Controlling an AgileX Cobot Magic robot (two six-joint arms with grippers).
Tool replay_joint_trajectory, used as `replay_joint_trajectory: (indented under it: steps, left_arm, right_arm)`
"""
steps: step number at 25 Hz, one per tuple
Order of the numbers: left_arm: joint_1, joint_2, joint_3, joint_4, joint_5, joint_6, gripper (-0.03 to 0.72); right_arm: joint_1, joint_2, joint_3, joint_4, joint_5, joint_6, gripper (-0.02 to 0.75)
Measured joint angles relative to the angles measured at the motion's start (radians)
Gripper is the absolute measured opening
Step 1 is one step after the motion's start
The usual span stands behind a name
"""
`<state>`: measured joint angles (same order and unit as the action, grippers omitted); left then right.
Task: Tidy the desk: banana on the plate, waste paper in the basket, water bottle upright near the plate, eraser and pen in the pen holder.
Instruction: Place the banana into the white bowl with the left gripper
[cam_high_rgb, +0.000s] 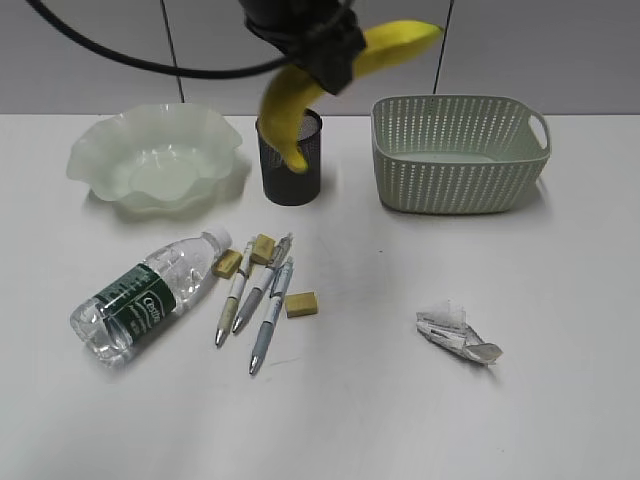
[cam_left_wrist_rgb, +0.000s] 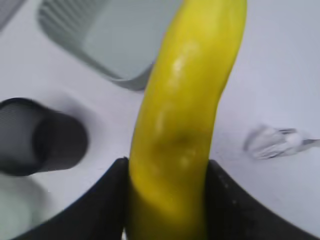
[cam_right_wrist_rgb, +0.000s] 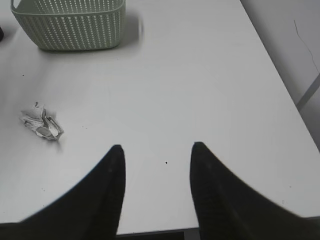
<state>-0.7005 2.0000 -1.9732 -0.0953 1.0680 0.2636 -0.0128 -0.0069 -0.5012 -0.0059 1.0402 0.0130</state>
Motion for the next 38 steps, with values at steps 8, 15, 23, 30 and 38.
replay_joint_trajectory:
  steps: [8, 15, 23, 30, 38]
  left_arm:
    - [0.276, -0.023, 0.0, 0.095, 0.025, -0.011, 0.33]
    - [0.477, 0.077, 0.0, 0.086, -0.076, -0.048, 0.33]
    - [0.524, 0.253, 0.0, 0.047, -0.221, -0.164, 0.33]
    - [0.524, 0.262, 0.001, 0.037, -0.246, -0.182, 0.525]
    - [0.524, 0.115, 0.001, 0.037, -0.092, -0.183, 0.558]
  right_arm:
    - [0.0, 0.0, 0.0, 0.0, 0.0, 0.0, 0.35]
    - [0.0, 0.0, 0.0, 0.0, 0.0, 0.0, 0.35]
    - [0.0, 0.0, 0.0, 0.0, 0.0, 0.0, 0.35]
    - [0.0, 0.0, 0.0, 0.0, 0.0, 0.0, 0.351]
    - [0.0, 0.0, 0.0, 0.0, 0.0, 0.0, 0.351]
